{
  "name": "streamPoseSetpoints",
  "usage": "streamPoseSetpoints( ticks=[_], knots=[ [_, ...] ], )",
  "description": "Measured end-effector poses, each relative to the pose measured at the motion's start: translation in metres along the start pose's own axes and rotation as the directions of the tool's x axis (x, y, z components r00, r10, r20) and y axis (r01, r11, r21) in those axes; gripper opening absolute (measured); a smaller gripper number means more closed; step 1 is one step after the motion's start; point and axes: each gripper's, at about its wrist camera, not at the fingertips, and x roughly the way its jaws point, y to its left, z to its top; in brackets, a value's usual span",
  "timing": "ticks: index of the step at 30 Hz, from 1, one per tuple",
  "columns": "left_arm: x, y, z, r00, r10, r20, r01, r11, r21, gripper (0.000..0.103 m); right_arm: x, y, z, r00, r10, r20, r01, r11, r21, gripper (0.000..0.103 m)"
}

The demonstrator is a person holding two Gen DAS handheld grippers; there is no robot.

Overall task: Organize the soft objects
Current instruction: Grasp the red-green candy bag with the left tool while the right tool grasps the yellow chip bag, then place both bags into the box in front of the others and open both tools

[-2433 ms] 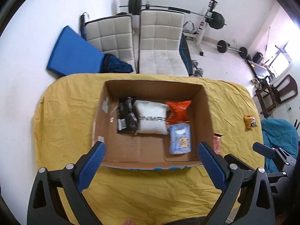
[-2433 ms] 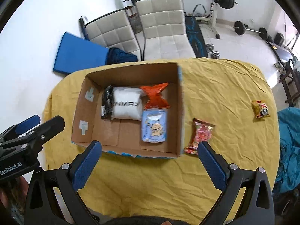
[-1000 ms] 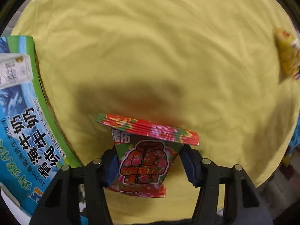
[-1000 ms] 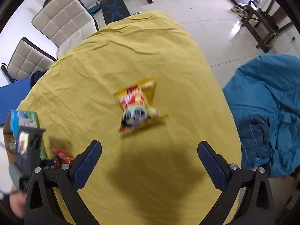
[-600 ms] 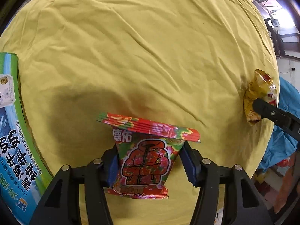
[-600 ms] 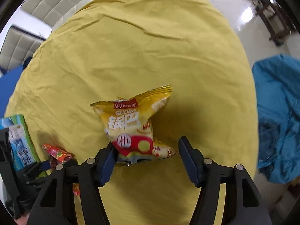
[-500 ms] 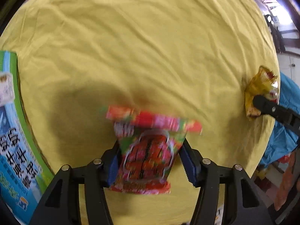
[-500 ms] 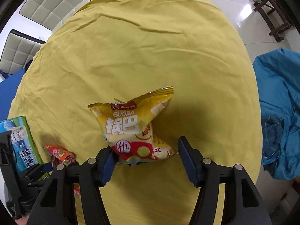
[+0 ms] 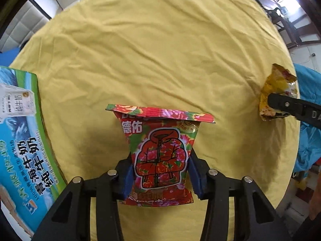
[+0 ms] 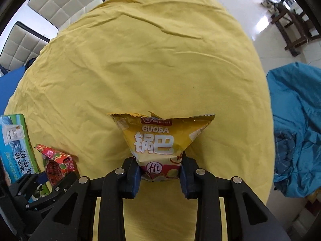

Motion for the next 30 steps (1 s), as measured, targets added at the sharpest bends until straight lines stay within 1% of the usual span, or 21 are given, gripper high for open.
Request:
streamPoseSetpoints(
  ticks=[4,5,7,8,10,11,14,17,18,19,20,21,23,25,26,30],
  knots=[
    [-0.021,-0.015,-0.013,0.998,0.014,0.055,-0.015,1.0,0.012,0.043,-0.004,0.011,-0.012,1.0,0.016,0.009,-0.016,1.0,-0.009,0.033],
    [-0.026,-0.009,-0.012,0.998,0.019,0.068,-0.021,1.0,0.018,0.043,-0.006,0.012,-0.015,1.0,0.019,0.014,-0.019,1.0,-0.01,0.033],
    [-0.042,-0.011,-0.018,0.994,0.027,0.109,-0.03,0.999,0.029,0.043,-0.012,0.017,-0.022,0.999,0.045,0.026,-0.045,0.999,-0.004,0.032],
    [-0.05,-0.009,-0.015,0.992,0.026,0.12,-0.03,0.999,0.031,0.043,-0.018,0.02,-0.027,0.998,0.057,0.039,-0.057,0.998,-0.006,0.032],
    [-0.068,-0.008,-0.022,0.988,0.022,0.154,-0.027,0.999,0.026,0.043,-0.03,0.026,-0.036,0.995,0.078,0.054,-0.078,0.997,-0.012,0.032],
    [-0.066,-0.012,-0.017,0.986,0.019,0.163,-0.023,0.999,0.022,0.043,-0.036,0.031,-0.042,0.994,0.092,0.064,-0.091,0.996,-0.019,0.032],
    [-0.09,-0.005,-0.032,0.98,-0.003,0.201,0.001,1.0,0.006,0.043,-0.057,0.048,-0.062,0.988,0.12,0.096,-0.116,0.992,-0.044,0.032],
    [-0.109,0.011,-0.048,0.971,-0.018,0.239,0.021,1.0,-0.012,0.043,-0.081,0.064,-0.08,0.98,0.155,0.122,-0.148,0.987,-0.064,0.032],
    [-0.121,0.019,-0.048,0.967,-0.025,0.252,0.031,0.999,-0.018,0.043,-0.089,0.068,-0.086,0.977,0.167,0.131,-0.159,0.985,-0.069,0.032],
    [-0.13,0.024,-0.055,0.963,-0.033,0.266,0.041,0.999,-0.025,0.043,-0.098,0.064,-0.088,0.975,0.175,0.138,-0.166,0.983,-0.074,0.032],
    [-0.135,0.032,-0.051,0.961,-0.035,0.273,0.045,0.999,-0.028,0.043,-0.108,0.067,-0.095,0.972,0.182,0.147,-0.172,0.982,-0.081,0.032],
    [-0.142,0.038,-0.055,0.958,-0.038,0.286,0.049,0.998,-0.03,0.043,-0.116,0.063,-0.099,0.969,0.193,0.154,-0.182,0.98,-0.084,0.032],
    [-0.151,0.053,-0.061,0.95,-0.047,0.31,0.06,0.998,-0.034,0.043,-0.132,0.071,-0.11,0.963,0.213,0.167,-0.199,0.975,-0.096,0.032],
    [-0.164,0.066,-0.074,0.94,-0.057,0.335,0.073,0.997,-0.038,0.043,-0.147,0.087,-0.123,0.957,0.226,0.183,-0.208,0.972,-0.112,0.032],
    [-0.167,0.073,-0.069,0.937,-0.061,0.344,0.079,0.996,-0.039,0.043,-0.152,0.095,-0.128,0.955,0.23,0.186,-0.21,0.97,-0.121,0.032],
    [-0.19,0.1,-0.086,0.918,-0.063,0.391,0.084,0.996,-0.037,0.043,-0.173,0.13,-0.148,0.944,0.257,0.205,-0.228,0.961,-0.156,0.032]
  ],
)
